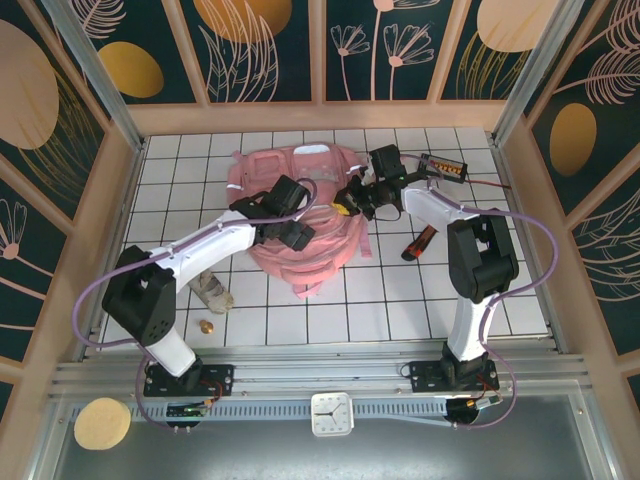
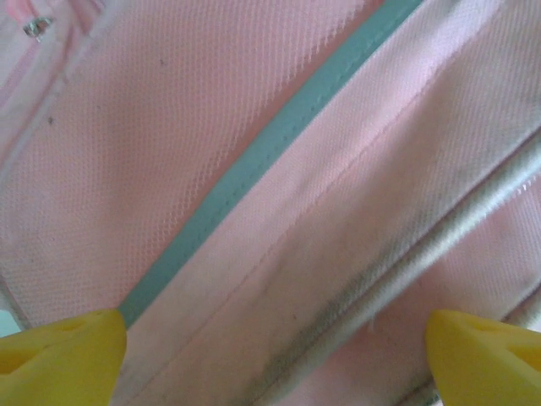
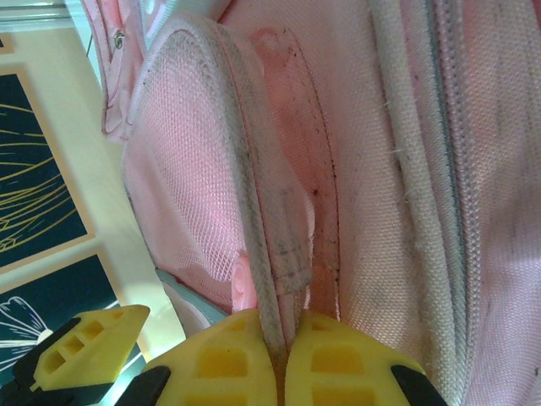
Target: Pack the student bag
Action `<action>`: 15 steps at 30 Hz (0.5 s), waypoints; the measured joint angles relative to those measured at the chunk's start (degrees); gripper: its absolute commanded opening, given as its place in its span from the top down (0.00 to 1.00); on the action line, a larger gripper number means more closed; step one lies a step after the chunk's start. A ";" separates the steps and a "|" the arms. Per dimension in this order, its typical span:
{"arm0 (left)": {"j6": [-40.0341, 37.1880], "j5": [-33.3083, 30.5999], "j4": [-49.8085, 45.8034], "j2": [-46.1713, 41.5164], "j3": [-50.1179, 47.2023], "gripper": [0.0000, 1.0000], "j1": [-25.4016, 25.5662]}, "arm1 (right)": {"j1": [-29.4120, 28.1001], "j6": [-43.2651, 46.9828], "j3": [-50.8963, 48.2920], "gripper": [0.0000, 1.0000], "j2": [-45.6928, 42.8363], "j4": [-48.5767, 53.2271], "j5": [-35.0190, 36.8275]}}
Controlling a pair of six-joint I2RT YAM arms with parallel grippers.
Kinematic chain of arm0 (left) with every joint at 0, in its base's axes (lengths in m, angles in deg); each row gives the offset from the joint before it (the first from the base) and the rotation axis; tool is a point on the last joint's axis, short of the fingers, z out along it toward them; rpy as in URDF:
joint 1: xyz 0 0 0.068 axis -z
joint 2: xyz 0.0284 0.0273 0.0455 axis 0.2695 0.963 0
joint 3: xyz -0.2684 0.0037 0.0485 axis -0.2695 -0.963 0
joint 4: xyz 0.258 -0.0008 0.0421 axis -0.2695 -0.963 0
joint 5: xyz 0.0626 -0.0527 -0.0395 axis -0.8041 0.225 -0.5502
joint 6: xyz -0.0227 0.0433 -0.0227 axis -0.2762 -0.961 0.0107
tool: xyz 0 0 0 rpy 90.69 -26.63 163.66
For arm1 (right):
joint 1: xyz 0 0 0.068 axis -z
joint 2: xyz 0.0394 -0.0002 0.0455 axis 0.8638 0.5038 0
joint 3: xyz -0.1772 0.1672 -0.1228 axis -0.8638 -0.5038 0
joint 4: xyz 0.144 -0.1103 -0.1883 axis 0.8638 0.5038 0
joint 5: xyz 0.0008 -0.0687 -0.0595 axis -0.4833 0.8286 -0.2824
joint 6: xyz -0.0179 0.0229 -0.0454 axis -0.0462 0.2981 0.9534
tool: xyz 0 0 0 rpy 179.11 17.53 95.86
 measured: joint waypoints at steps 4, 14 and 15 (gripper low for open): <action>0.02 -0.26 0.76 2.23 2.78 0.13 0.00 | 0.00 0.00 0.02 1.00 -0.07 0.02 0.00; 0.07 1.09 0.44 6.29 7.28 0.11 0.00 | 0.00 0.04 0.02 1.00 -0.15 0.04 0.07; 0.07 1.27 0.09 6.45 7.69 0.11 0.00 | 0.00 0.04 0.02 1.00 -0.20 0.04 0.07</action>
